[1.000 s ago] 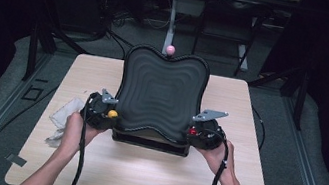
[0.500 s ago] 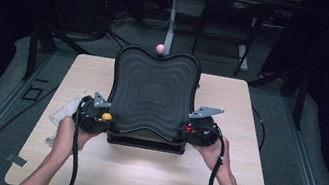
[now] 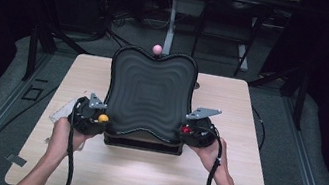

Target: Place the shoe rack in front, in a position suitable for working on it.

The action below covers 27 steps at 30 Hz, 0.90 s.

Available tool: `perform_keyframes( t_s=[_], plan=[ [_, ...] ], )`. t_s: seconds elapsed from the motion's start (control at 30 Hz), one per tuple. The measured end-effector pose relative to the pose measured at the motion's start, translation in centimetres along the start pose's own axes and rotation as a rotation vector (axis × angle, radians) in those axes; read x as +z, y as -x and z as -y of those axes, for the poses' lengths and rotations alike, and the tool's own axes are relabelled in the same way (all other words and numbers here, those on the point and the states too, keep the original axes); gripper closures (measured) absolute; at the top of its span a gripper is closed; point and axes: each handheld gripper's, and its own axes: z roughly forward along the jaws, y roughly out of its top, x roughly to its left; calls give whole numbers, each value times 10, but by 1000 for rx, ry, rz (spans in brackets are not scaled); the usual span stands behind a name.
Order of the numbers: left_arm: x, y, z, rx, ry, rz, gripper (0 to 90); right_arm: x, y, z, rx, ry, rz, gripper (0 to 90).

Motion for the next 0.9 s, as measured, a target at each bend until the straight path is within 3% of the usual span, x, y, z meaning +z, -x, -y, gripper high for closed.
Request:
perform_keyframes(
  t_s=[0.37, 0.47, 0.73, 0.9],
  plan=[
    [-1, -5, 1, 4, -4, 15, 592, 4, -2, -2, -7, 4, -6, 598],
    [-2, -9, 2, -3, -4, 52, 579, 4, -1, -3, -6, -2, -7, 598],
    [-18, -24, 3, -6, -8, 111, 272, 4, -1, -3, -7, -4, -6, 598],
    [-32, -42, 7, -40, 10, 75, 141, 4, -2, -3, -6, -3, -6, 598]
  ],
)
